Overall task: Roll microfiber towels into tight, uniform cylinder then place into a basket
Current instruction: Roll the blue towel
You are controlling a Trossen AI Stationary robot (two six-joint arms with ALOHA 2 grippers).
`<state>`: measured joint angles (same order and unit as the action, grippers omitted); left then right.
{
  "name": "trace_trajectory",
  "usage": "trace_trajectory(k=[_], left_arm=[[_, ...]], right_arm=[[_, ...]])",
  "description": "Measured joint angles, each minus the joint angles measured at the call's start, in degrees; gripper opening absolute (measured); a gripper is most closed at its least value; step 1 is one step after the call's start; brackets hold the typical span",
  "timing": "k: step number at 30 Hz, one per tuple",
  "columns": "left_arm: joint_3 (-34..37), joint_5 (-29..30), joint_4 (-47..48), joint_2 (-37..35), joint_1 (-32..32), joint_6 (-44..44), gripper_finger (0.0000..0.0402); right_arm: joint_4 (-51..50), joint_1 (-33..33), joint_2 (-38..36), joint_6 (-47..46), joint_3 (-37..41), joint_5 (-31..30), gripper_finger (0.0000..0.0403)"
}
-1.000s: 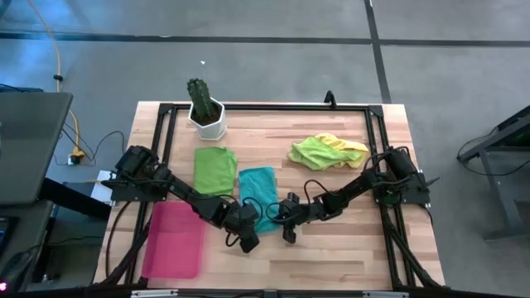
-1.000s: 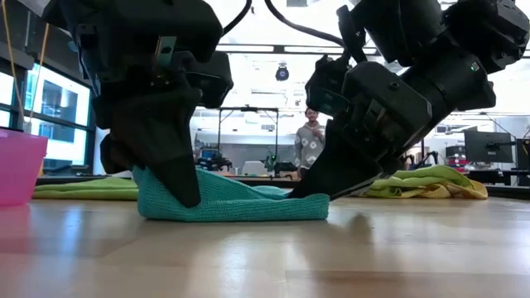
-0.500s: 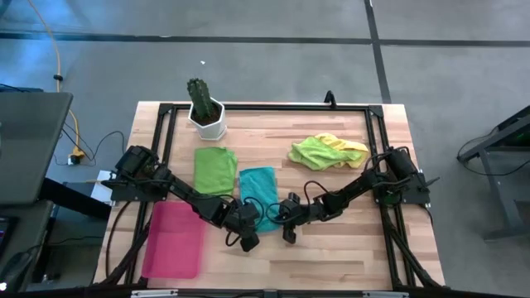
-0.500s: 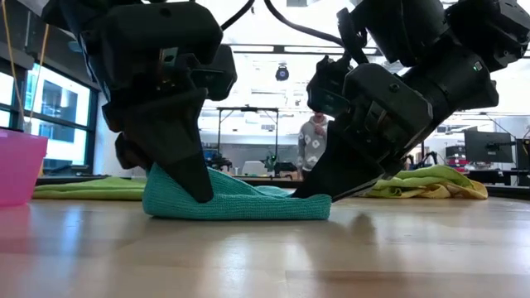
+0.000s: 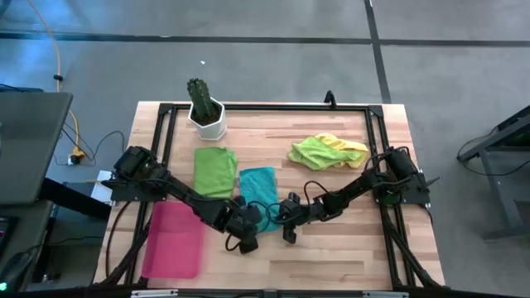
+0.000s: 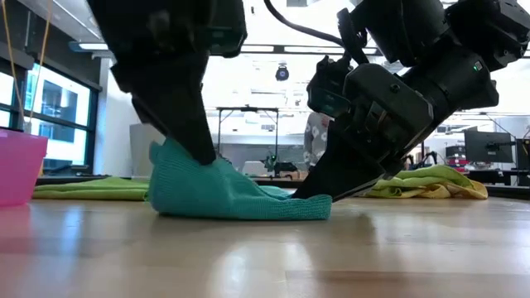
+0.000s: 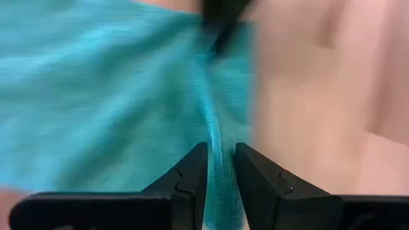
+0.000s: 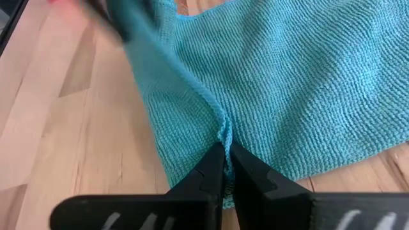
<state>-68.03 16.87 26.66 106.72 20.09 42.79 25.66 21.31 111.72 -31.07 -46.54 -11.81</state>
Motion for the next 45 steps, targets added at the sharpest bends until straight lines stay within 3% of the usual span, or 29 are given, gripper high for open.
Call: trace_trajectory(k=[4,9,15,18,33,45], left_arm=[[-1.85,0.78,7.21,0.0,-0.1,3.73,0.0072],[-2.87,0.22,6.54,0.04,0.83,3.59,0.0072],[-7.18,5.64,6.43,0.04,1.85,-4.0,0.0072],[-8.02,4.65,5.34,0.02,2.11,-7.03,0.0072],[3.38,0.34,-7.35,0.11,3.18,-9.45,0.0074],[7.35,-0.26,-8.74,0.11,2.79,-8.5,0.0151]], right_arm=[[-0.07,0.0,0.0,0.0,0.0,0.04,0.0012],[-0.14,-0.01,0.0,0.02,0.0,0.07,0.0012],[-0.14,-0.01,0.0,0.0,0.04,0.09,0.0012],[-0.16,-0.01,0.0,0.02,0.07,0.11,0.0012],[-0.14,-0.01,0.0,0.22,0.07,0.15,0.0012],[-0.13,-0.01,0.02,0.85,0.09,0.17,0.0012]])
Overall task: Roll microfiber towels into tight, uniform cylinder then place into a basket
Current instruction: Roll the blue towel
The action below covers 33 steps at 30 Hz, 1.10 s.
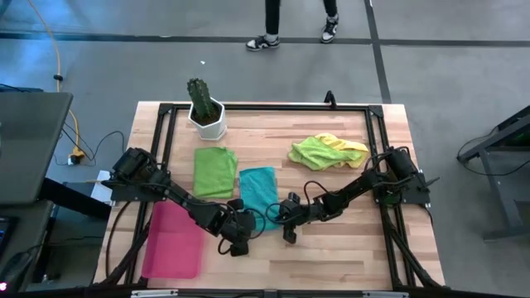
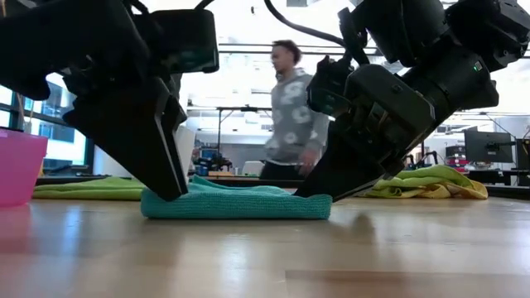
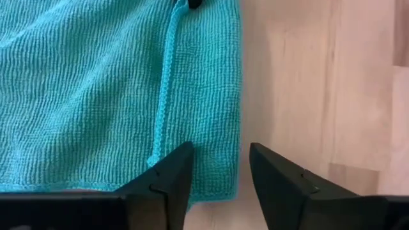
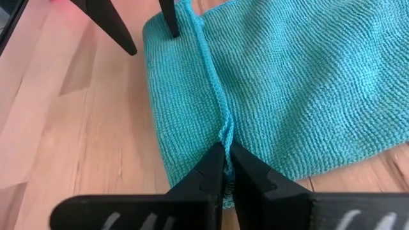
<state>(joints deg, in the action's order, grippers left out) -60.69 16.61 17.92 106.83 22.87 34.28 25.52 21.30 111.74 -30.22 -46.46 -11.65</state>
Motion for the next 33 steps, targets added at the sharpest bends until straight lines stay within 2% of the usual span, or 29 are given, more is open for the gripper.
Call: trace_trajectory(k=[11,16,21,26,29,33], left_arm=[[-0.53,-1.05,-4.94,5.8,-0.02,1.2,0.0154],[-0.47,-0.82,-7.06,6.28,0.16,1.77,0.0154],[-0.17,-2.08,-6.66,5.32,0.42,2.03,0.0154],[-0.15,-3.57,-6.37,5.25,0.44,2.91,0.0154],[-0.14,-3.42,-6.56,5.25,0.42,3.09,0.0154],[-0.07,-3.42,-7.4,5.27,0.42,3.13,0.0154]], right_arm=[[0.91,0.02,0.02,3.61,0.07,0.1,0.0012],[1.07,0.0,0.04,6.46,0.07,0.89,0.0018],[-2.51,0.13,-2.68,13.85,0.15,2.55,0.0063],[-8.55,0.16,-9.64,21.59,0.15,3.76,0.0119],[-10.26,1.08,-12.05,27.19,0.12,4.87,0.0132],[-9.44,3.71,-10.79,34.48,0.11,5.26,0.0133]])
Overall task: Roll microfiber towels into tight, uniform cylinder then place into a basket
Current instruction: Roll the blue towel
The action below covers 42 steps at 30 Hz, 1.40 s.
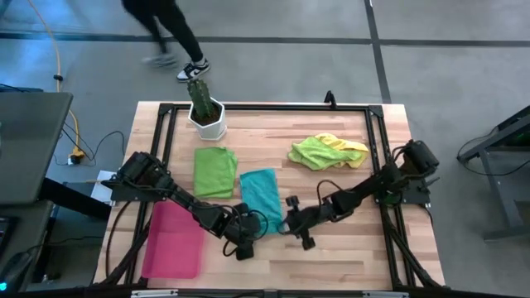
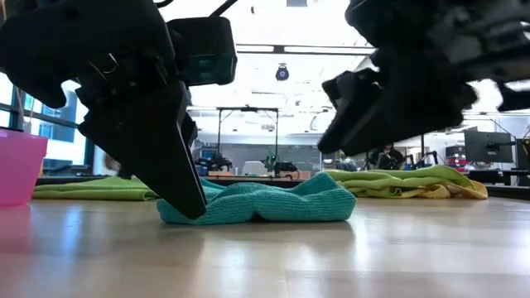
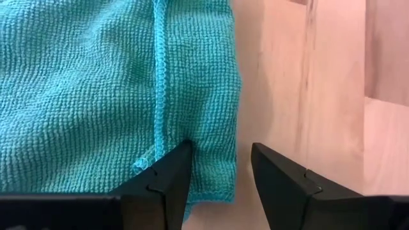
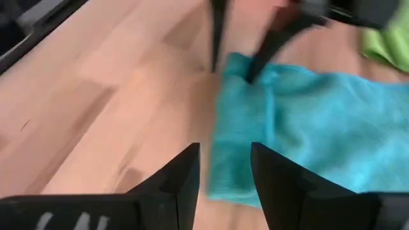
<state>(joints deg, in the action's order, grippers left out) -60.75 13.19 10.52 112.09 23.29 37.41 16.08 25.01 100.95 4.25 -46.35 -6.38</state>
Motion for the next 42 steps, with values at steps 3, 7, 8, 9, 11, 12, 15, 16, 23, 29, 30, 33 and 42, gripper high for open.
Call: trace_trajectory(k=[3,7,8,9,11,12,15,16,23,29,30,33,42], left_arm=[[0.0,-0.13,-0.11,0.0,0.0,0.0,0.0154],[0.02,-0.2,-0.32,0.01,0.0,0.0,0.0154],[0.02,-0.27,-0.33,0.02,0.0,0.0,0.0154],[0.02,-0.42,-0.41,0.02,0.0,0.0,0.0154],[-0.22,-0.79,-0.37,0.04,0.0,0.0,0.0154],[-0.45,-1.05,-0.32,0.08,0.02,0.0,0.0154],[-0.59,-1.21,-0.32,0.09,0.07,0.0,0.0154],[-0.59,-1.24,-0.32,0.09,0.07,0.04,0.0154],[-0.66,-2.05,0.03,0.07,0.04,3.38,0.0151],[-0.66,-1.65,0.27,0.07,0.16,2.29,0.0135],[-0.66,-1.26,0.31,0.09,0.3,1.0,0.0134],[-0.66,-0.01,0.51,0.09,0.78,-4.15,0.0133],[-0.7,1.98,2.07,0.09,1.01,-8.7,0.0108]], right_arm=[[1.24,1.65,2.23,2.1,0.0,-2.86,0.0133],[3.35,1.87,4.29,2.18,-0.04,-5.68,0.0133],[3.82,1.66,5.02,2.01,-0.04,-5.77,0.0133],[3.9,1.58,5.72,1.99,-0.04,-6.11,0.0133],[4.99,1.17,7.36,2.04,-0.04,-6.31,0.0133],[5.19,0.96,8.16,2.08,-0.04,-6.38,0.0133],[6.19,0.75,9.5,1.64,-0.2,-7.87,0.0133],[6.03,0.71,9.6,1.27,-0.26,-8.14,0.0133],[5.4,0.59,9.74,-3.17,-0.26,-8.39,0.0133],[4.9,0.55,9.75,-8.84,-0.26,-8.11,0.0118],[4.87,0.55,9.76,-9.46,-0.26,-8.03,0.0111],[4.74,0.53,9.79,-10.73,-0.24,-7.32,0.0086],[4.98,0.44,9.85,-11.85,-0.2,-7.58,0.0016]])
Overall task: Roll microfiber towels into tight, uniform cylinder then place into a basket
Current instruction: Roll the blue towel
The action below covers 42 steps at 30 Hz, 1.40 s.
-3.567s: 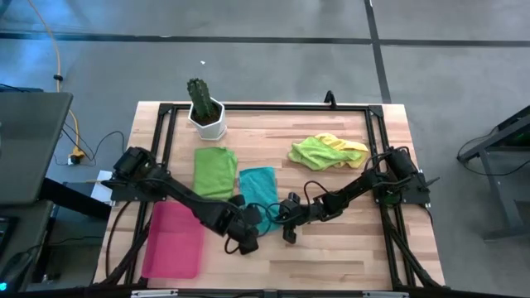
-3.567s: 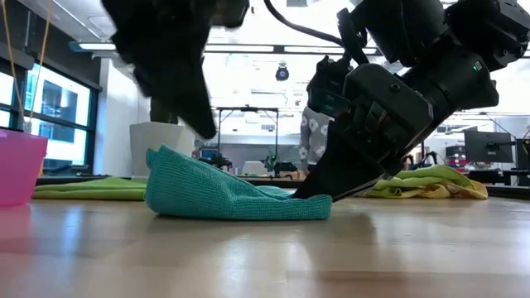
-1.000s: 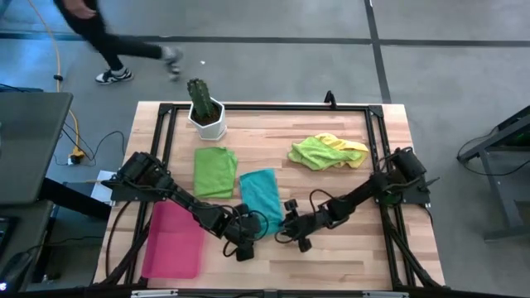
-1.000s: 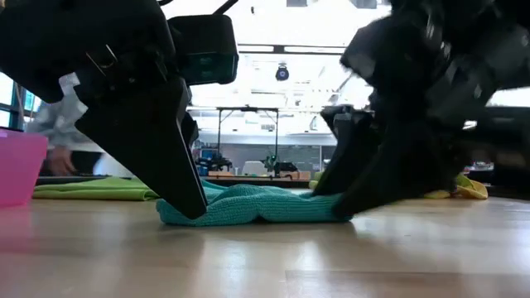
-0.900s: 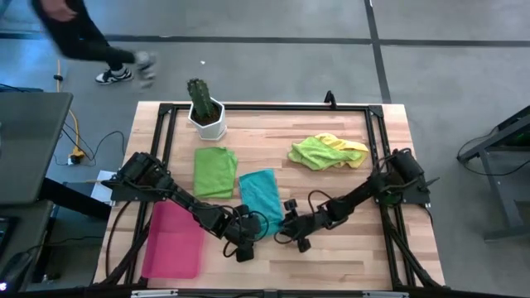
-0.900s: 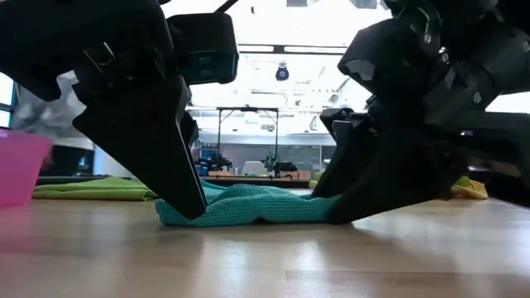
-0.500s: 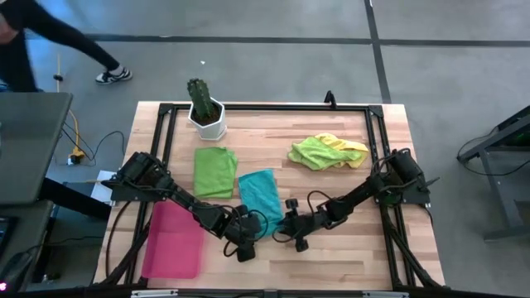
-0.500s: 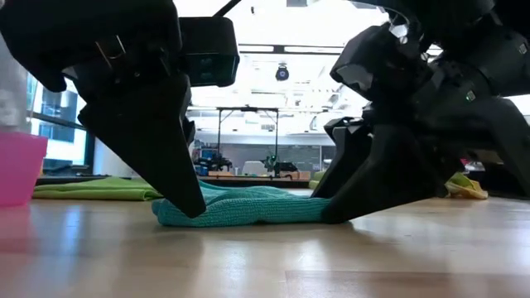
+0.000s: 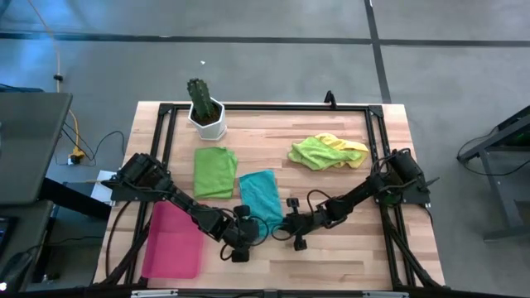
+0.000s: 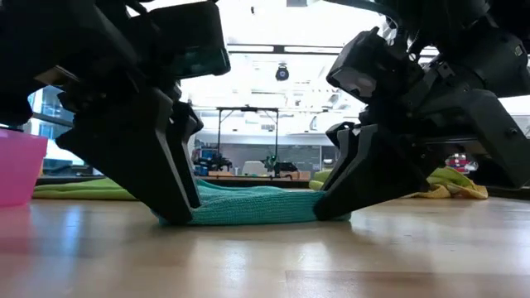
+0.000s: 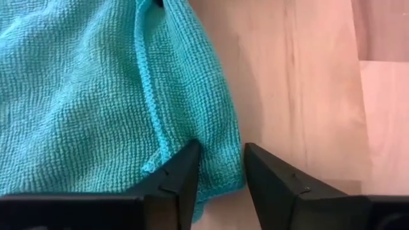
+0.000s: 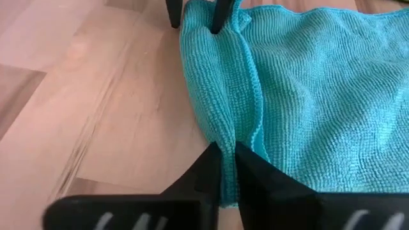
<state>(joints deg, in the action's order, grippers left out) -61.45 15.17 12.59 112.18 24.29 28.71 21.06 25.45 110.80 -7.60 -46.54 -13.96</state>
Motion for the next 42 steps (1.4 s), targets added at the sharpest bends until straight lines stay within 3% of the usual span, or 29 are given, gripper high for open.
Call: trace_trajectory(k=[7,17,28,42], left_arm=[[0.07,-1.36,0.66,-0.05,-0.21,4.19,0.0009],[0.24,-14.77,-3.63,-1.6,-1.69,13.46,0.0003],[0.21,-21.22,-5.41,-2.54,-3.09,21.89,0.0004],[0.15,-26.7,-2.24,-2.69,-6.72,26.88,0.0007]], right_arm=[[0.0,-0.03,0.0,-3.99,0.04,0.86,0.0003],[3.07,-1.24,0.24,-15.04,0.09,15.05,0.0001],[6.18,-5.18,0.22,-26.26,0.13,28.18,0.0001],[6.97,-8.34,-0.02,-36.92,0.07,31.09,0.0001]])
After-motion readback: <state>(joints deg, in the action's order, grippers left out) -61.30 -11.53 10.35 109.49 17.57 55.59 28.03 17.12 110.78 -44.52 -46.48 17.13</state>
